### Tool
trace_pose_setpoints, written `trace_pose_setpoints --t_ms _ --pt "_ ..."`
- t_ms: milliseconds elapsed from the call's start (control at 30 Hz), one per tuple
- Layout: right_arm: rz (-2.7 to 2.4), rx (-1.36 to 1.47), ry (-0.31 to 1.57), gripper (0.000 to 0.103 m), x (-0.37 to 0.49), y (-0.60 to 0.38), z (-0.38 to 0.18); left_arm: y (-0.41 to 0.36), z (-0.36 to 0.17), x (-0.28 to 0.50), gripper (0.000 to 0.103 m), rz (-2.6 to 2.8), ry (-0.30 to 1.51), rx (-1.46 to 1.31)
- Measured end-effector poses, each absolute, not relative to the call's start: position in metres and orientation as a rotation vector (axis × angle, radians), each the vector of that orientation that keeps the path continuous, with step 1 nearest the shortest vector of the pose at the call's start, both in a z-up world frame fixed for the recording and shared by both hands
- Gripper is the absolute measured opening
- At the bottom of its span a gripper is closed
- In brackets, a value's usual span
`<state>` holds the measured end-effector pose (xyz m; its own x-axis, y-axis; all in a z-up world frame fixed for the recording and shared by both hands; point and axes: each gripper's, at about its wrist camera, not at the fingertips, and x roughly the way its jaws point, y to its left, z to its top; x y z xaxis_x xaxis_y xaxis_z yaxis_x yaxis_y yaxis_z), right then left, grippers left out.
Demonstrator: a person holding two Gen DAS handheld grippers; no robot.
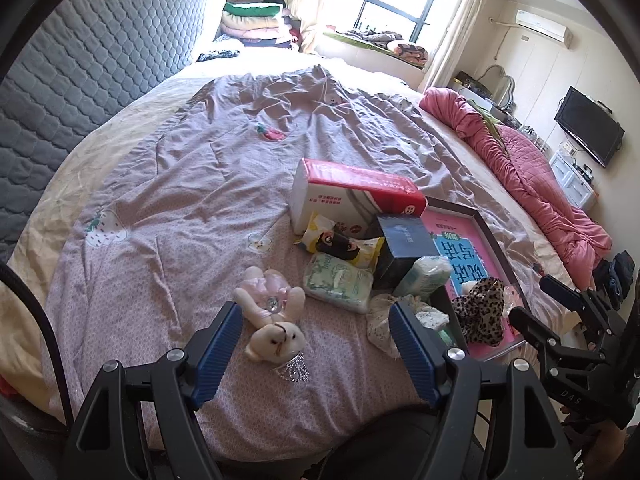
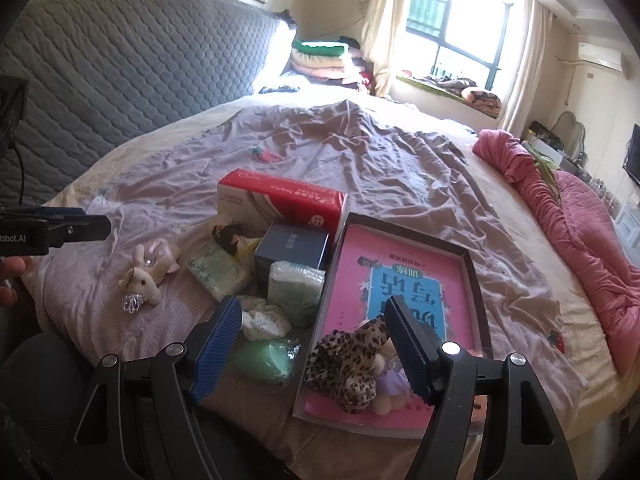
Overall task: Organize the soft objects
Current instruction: 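Withdraw both grippers from the tray back toward the pile of soft items, then grasp the cream bunny plush with the left gripper while the right gripper grasps the green sponge bag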
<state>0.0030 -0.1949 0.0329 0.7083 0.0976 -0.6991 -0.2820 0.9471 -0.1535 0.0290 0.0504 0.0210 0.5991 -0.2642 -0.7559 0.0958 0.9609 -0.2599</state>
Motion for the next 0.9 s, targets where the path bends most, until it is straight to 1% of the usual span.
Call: trace_pose_setpoints --t_ms 533,900 --pt "0.282 -0.284 0.809 0.075 -0.001 -0.182 0.018 0.061 -0.011 0.023 0.075 -0.183 0.995 -0.219" --pt "0.331 -0.326 0.922 0.075 0.007 -0.175 -0.017 0.052 -0.029 0.028 0.075 -0.182 1.049 -0.209"
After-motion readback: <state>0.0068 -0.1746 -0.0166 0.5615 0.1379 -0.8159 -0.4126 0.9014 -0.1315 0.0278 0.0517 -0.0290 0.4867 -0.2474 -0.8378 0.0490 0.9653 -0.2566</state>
